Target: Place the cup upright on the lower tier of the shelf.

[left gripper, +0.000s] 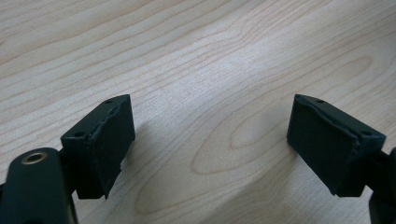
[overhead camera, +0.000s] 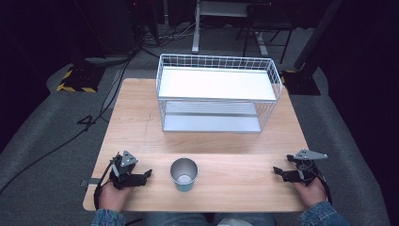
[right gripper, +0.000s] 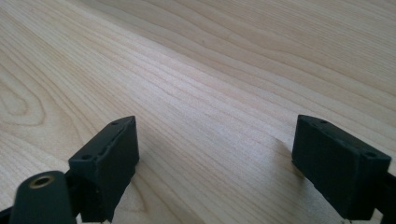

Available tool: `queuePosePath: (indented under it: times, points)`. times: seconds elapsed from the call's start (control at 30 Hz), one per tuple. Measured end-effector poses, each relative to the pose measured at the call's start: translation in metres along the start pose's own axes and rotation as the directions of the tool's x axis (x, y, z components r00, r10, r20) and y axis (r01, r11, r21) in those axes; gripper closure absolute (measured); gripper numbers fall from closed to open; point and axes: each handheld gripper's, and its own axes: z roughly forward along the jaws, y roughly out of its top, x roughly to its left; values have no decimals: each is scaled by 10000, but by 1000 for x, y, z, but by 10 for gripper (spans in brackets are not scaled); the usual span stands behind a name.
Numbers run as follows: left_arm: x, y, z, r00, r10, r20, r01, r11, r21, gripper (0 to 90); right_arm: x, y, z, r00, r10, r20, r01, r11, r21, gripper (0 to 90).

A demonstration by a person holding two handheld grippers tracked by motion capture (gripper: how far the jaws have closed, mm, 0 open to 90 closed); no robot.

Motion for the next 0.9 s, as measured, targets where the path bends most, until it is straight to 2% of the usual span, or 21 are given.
queuePosePath:
  times: [0.9]
  points:
    - [0,-3,-3,10000,2,-88,-2,10000,5,167,-1,1,1,10000,-68,-64,68,10000,-9,150]
